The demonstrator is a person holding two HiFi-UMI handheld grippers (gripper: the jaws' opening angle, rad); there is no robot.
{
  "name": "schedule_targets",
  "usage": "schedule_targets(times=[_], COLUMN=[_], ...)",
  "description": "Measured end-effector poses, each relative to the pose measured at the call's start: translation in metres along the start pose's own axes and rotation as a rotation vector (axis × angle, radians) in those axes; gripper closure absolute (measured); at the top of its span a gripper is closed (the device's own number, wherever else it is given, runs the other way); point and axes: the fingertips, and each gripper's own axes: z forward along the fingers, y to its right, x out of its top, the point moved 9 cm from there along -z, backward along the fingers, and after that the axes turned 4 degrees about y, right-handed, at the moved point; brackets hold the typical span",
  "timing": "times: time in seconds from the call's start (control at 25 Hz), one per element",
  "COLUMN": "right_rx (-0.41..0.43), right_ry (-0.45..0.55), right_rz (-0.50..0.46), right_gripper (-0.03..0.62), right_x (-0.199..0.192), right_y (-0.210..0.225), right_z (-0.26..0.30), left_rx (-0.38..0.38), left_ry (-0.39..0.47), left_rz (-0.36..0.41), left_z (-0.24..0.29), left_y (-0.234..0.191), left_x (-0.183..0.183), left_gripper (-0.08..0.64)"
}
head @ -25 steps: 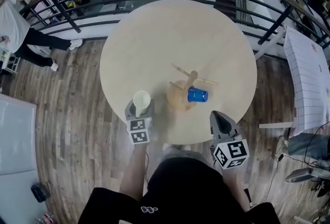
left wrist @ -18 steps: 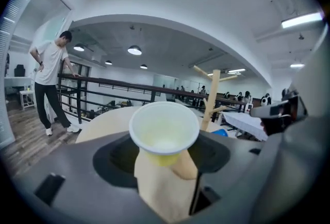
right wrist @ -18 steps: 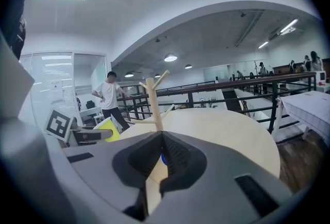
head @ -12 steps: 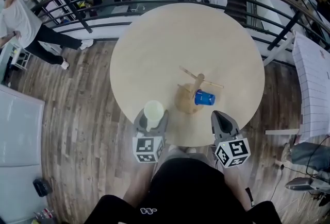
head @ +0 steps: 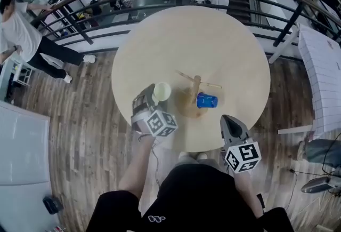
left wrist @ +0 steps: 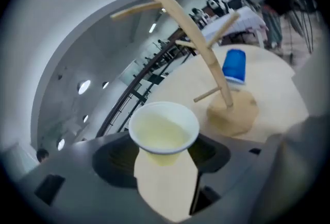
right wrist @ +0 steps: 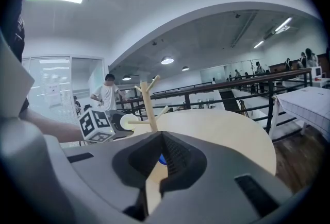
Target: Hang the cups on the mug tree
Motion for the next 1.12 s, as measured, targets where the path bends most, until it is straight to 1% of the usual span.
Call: schedule_targets(times=[0.12,0.16,0.2,0.28,0.32,0.4,0.48,0.52,0.56,0.6,0.64,0.72,0.76,0.92,1.0,1.12], right_rx=[-0.015,-0.020,-0.026,-0.036,-0.040,-0.044,-0.043,-0.043,-0.042,-0.041,-0.038,-0.033,-0.031,-0.016,-0.006,0.003], right_ry=[0.001,0.001,0.000,-0.002,-0.003,-0.006,-0.011,-0.013,-0.016,-0.019,-0.022,-0.028,-0.031,-0.044,-0.051,-0.061], right_rz=[0.009,0.013,0.017,0.023,0.026,0.031,0.035,0.037,0.039,0.040,0.040,0.041,0.041,0.038,0.038,0.039], right_gripper=[0.583,0.583,0.583,0.583,0.583,0.583,0.583,0.583,0.583,0.583,0.583,0.583,0.583,0.583,0.583,0.583], right_x=[-0.003,-0.003,-0.004,-0.006,-0.007,-0.009,-0.011,-0.012,-0.013,-0.014,-0.014,-0.015,-0.015,-0.016,-0.017,-0.019], right_y=[0.003,0.005,0.006,0.008,0.009,0.010,0.010,0.010,0.009,0.009,0.008,0.007,0.006,0.002,0.000,-0.003], right_z=[-0.007,-0.009,-0.011,-0.015,-0.016,-0.017,-0.018,-0.018,-0.018,-0.017,-0.016,-0.015,-0.015,-0.014,-0.013,-0.011], left_rx=[0.031,0.038,0.036,0.018,0.018,0.027,0.092,0.107,0.088,0.053,0.032,0.047,0.049,0.053,0.051,0.024], left_ry=[-0.073,-0.086,-0.093,-0.108,-0.113,-0.097,-0.066,-0.052,-0.034,-0.018,-0.015,-0.038,-0.038,0.008,0.020,0.009], left_rz=[0.304,0.387,0.449,0.529,0.556,0.565,0.597,0.609,0.601,0.590,0.610,0.718,0.753,0.837,0.858,0.860], left_z=[0.018,0.021,0.024,0.029,0.032,0.035,0.034,0.033,0.033,0.033,0.032,0.028,0.026,0.015,0.012,0.012], left_y=[0.007,0.009,0.012,0.020,0.024,0.033,0.040,0.044,0.051,0.059,0.065,0.070,0.073,0.090,0.097,0.103], left_x=[0.011,0.016,0.020,0.026,0.028,0.034,0.041,0.043,0.045,0.047,0.048,0.049,0.050,0.053,0.054,0.054], left_gripper=[0.267,0.267,0.267,0.267,0.267,0.267,0.267,0.267,0.267,0.267,0.267,0.267,0.267,0.267,0.267,0.267])
